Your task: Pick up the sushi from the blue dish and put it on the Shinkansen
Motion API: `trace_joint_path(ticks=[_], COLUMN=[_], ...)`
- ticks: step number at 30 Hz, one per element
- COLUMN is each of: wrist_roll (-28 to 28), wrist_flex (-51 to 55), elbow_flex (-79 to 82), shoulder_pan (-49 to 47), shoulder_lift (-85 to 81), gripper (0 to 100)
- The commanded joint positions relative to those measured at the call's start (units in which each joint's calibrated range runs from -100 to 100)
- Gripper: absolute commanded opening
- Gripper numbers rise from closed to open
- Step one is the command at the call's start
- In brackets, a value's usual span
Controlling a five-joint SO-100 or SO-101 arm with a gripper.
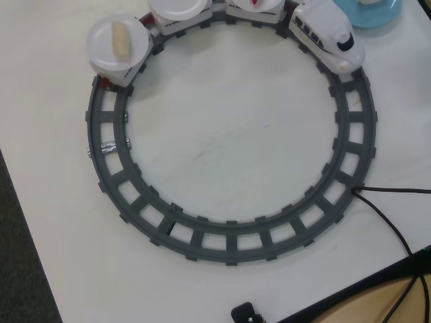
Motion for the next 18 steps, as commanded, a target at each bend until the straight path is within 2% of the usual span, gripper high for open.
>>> trace_joint_path(ticks=[1, 18], wrist_roll=[0.2, 0.1], wrist_flex=[0.1, 0.1], elbow_flex=[0.1, 0.1], shoulder_pan=[-0.2, 0.0], shoulder_lift=[-0.6, -0.5], gripper=[2, 2])
